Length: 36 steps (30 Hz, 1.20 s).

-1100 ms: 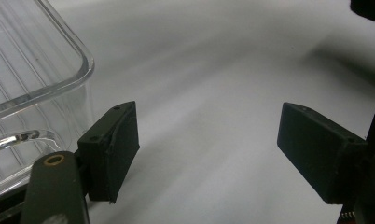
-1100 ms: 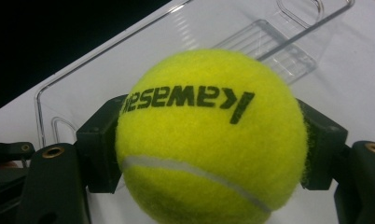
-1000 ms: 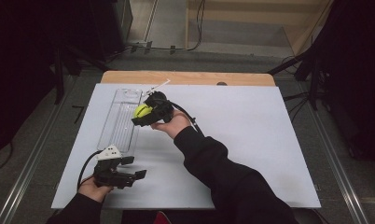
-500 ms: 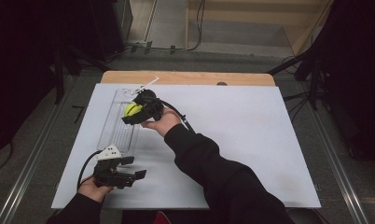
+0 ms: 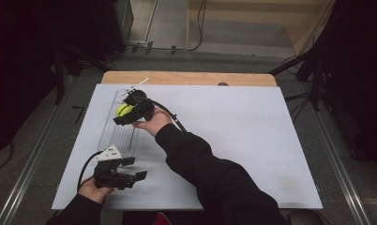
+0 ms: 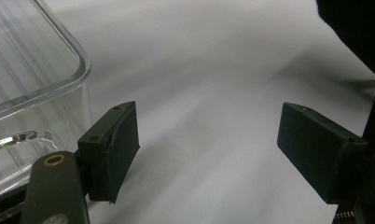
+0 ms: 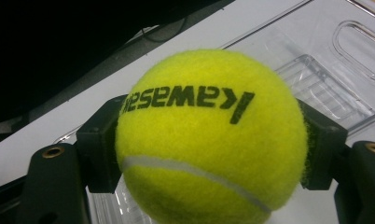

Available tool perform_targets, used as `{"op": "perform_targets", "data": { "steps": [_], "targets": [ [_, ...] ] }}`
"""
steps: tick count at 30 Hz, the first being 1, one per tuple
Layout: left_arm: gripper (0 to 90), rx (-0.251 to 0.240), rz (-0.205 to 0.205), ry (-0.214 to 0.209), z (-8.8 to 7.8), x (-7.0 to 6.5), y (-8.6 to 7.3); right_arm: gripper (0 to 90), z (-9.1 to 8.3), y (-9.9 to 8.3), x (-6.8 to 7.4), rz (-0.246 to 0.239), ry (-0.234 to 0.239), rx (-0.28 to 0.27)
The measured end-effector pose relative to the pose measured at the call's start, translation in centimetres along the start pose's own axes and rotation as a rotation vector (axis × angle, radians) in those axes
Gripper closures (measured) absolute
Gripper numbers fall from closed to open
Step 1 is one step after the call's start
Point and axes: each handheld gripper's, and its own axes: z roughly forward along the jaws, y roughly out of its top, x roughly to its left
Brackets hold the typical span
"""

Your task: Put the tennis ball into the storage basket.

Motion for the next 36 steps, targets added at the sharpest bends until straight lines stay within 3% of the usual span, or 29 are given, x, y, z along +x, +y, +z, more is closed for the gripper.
{"op": "perform_targets", "data": {
  "steps": [13, 36],
  "targets": [
    [21.2, -0.002, 0.001, -0.004, 0.0, 0.0, 0.0, 23.0, 1.7, 0.6, 0.0, 0.015, 0.003, 0.008],
    [21.1, 0.0, 0.006, -0.008, 0.0, -0.1, 0.0, 22.1, 3.7, -0.2, 0.1, 0.023, 0.005, 0.062]
  ]
}}
